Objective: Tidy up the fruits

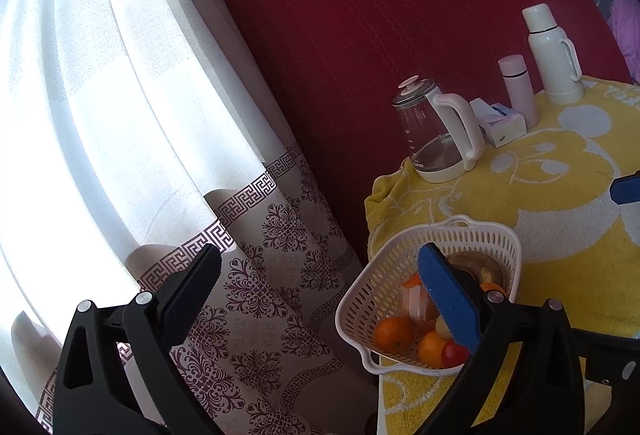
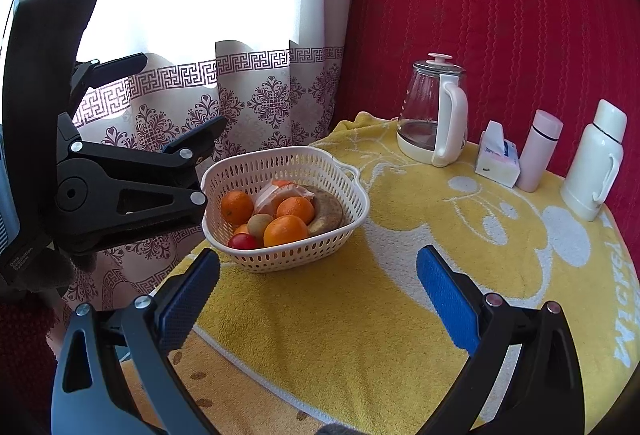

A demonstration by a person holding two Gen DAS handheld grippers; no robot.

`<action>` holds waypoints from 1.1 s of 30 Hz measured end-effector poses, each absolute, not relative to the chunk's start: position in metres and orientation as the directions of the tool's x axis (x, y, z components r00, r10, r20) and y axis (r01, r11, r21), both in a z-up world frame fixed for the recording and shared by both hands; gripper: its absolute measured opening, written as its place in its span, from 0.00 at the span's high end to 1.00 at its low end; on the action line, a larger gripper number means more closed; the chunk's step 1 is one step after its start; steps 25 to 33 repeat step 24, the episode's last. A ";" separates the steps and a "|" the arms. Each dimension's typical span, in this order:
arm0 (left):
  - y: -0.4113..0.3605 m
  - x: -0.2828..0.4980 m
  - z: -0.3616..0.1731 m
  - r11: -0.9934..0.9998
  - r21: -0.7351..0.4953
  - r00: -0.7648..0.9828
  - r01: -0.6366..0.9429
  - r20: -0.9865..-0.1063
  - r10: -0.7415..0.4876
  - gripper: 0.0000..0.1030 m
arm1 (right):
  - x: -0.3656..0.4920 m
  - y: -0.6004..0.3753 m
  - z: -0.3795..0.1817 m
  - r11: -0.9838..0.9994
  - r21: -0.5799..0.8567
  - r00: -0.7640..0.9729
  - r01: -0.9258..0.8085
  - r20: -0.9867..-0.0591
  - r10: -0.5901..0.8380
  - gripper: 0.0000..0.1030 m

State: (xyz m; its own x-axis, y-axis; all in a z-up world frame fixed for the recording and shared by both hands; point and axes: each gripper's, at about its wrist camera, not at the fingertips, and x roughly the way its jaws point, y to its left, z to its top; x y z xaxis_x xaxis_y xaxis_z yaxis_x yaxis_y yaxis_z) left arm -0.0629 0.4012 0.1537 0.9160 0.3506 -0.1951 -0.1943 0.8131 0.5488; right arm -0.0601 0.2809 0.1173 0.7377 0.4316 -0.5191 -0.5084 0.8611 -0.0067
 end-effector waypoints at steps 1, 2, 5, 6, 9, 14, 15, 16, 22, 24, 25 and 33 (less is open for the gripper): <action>0.401 -0.063 0.153 0.813 0.550 0.916 -0.194 -0.195 0.351 0.03 | -0.060 0.281 0.117 0.863 -0.008 0.740 -0.506 -0.518 0.429 0.05; 0.401 -0.062 0.153 0.812 0.551 0.916 -0.193 -0.196 0.351 0.03 | -0.060 0.280 0.117 0.865 -0.012 0.745 -0.501 -0.515 0.424 0.05; 0.400 -0.060 0.152 0.809 0.556 0.915 -0.188 -0.199 0.350 0.03 | -0.060 0.281 0.117 0.868 -0.024 0.753 -0.496 -0.509 0.417 0.05; 0.400 -0.060 0.152 0.809 0.557 0.916 -0.187 -0.200 0.349 0.03 | -0.061 0.281 0.117 0.869 -0.028 0.756 -0.494 -0.508 0.413 0.05; 0.399 -0.060 0.151 0.807 0.561 0.917 -0.183 -0.199 0.346 0.03 | -0.062 0.282 0.117 0.873 -0.044 0.766 -0.486 -0.502 0.401 0.05; 0.397 -0.060 0.150 0.806 0.565 0.918 -0.179 -0.200 0.344 0.03 | -0.062 0.281 0.117 0.878 -0.051 0.774 -0.475 -0.500 0.389 0.05; 0.397 -0.060 0.150 0.805 0.566 0.918 -0.177 -0.200 0.343 0.03 | -0.061 0.281 0.117 0.881 -0.052 0.775 -0.471 -0.501 0.385 0.05; 0.396 -0.060 0.150 0.804 0.568 0.918 -0.175 -0.201 0.342 0.03 | -0.061 0.281 0.116 0.884 -0.053 0.777 -0.464 -0.504 0.378 0.05; 0.388 -0.056 0.145 0.799 0.582 0.921 -0.151 -0.211 0.328 0.03 | -0.054 0.274 0.110 0.899 -0.044 0.770 -0.435 -0.536 0.346 0.05; 0.382 -0.054 0.141 0.795 0.591 0.922 -0.138 -0.216 0.321 0.03 | -0.053 0.269 0.107 0.905 -0.049 0.773 -0.423 -0.541 0.332 0.05; 0.382 -0.054 0.141 0.795 0.591 0.922 -0.138 -0.216 0.321 0.03 | -0.053 0.269 0.107 0.905 -0.049 0.773 -0.423 -0.541 0.332 0.05; 0.382 -0.054 0.141 0.795 0.591 0.922 -0.138 -0.216 0.321 0.03 | -0.053 0.269 0.107 0.905 -0.049 0.773 -0.423 -0.541 0.332 0.05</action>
